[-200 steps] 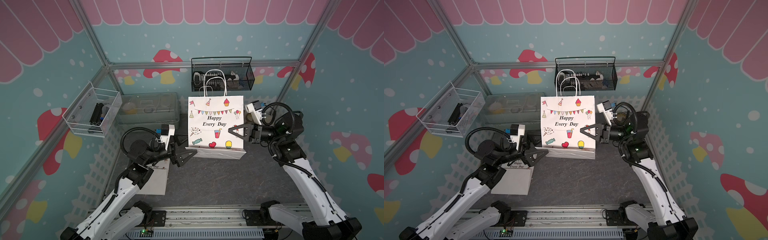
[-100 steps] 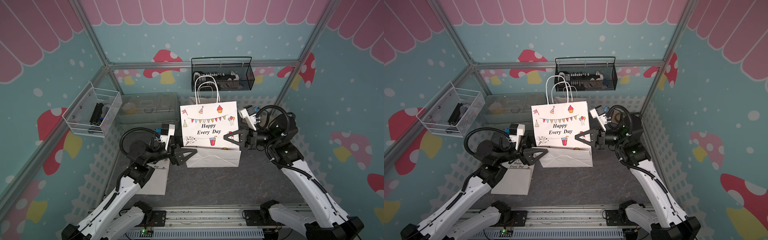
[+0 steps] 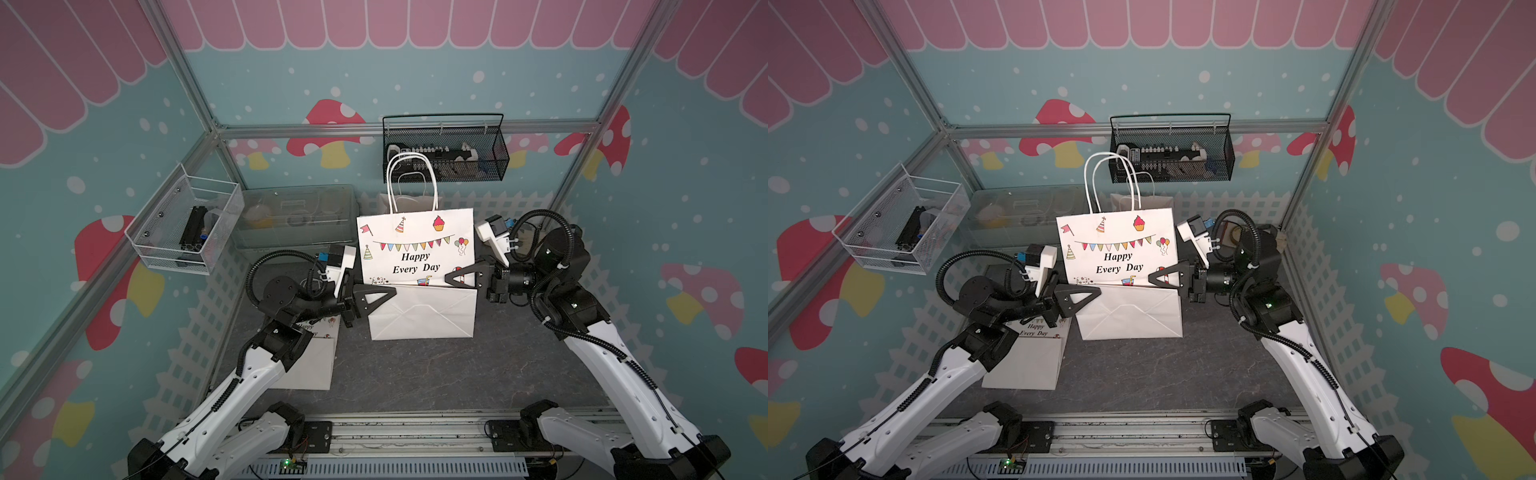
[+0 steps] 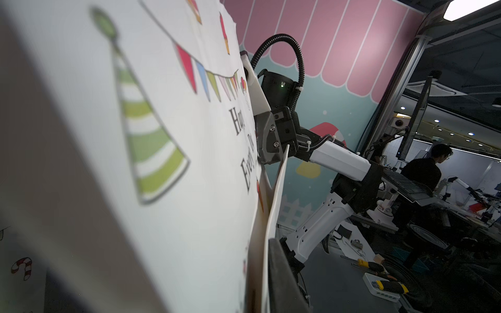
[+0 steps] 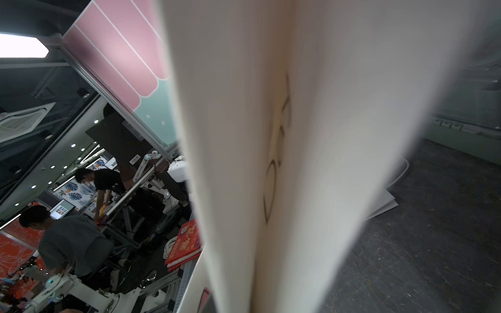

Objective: Put away the paper bag
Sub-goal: Press the paper bag.

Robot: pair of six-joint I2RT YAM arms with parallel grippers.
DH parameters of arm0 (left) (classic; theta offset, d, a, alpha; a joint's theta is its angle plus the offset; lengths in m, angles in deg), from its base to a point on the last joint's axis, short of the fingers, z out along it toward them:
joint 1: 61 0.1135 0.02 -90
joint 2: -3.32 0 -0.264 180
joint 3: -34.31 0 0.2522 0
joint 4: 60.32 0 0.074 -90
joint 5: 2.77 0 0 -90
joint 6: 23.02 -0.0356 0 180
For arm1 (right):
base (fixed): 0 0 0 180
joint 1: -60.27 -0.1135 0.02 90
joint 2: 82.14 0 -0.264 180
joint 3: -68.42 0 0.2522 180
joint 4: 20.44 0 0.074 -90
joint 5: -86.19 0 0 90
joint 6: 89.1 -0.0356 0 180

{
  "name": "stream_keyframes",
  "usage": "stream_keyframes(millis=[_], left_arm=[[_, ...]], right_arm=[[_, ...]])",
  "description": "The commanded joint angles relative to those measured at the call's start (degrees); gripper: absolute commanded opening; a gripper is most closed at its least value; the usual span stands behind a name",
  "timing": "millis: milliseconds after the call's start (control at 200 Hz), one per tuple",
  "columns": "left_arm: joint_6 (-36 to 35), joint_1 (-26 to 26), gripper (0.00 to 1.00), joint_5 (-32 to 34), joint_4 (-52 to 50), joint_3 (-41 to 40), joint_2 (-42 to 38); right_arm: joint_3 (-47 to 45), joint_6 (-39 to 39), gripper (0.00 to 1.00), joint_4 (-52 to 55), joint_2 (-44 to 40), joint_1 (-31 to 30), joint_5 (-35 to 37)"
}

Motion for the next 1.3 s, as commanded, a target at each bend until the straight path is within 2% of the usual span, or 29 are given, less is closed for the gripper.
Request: stream_keyframes(millis=[0,130,240,355,475,820,1091,1291], left_arm=[[-0.2,-0.08,0.08,0.29,0.04,1.82,-0.21],[-1.22,-0.06,0.0,1.61,-2.81,2.66,-0.41],[-1.66,0.02,0.0,2.09,-4.22,3.22,0.05],[-1.11,0.28,0.0,2.64,-4.28,3.48,0.57],[-0.59,0.37,0.0,3.12,-3.88,3.49,0.67],[-0.08,0.73,0.0,3.68,-4.1,3.67,1.35],[0.2,0.73,0.0,3.42,-4.07,3.84,2.12],[0.11,0.81,0.0,3.5,-4.22,3.75,2.16]], right_arm=[[3.29,7.2,0.28,5.6,-3.24,-0.32,3.29],[3.46,8.76,0.54,6.66,-6.04,-0.32,6.03],[1.21,4.77,0.73,0.28,-8.16,-0.32,6.88],[-2.07,-0.35,0.82,-7.46,-9.5,-0.3,7.34],[-3.35,0.95,0.84,-6.48,-9.78,-0.47,8.9],[-3.93,7.23,0.71,-0.1,-8.25,-3.38,15.51],[-0.68,14.35,0.48,8.53,-5.96,-6.89,20.9],[0.18,16.68,0.24,11.33,-5.23,-7.94,24.44]])
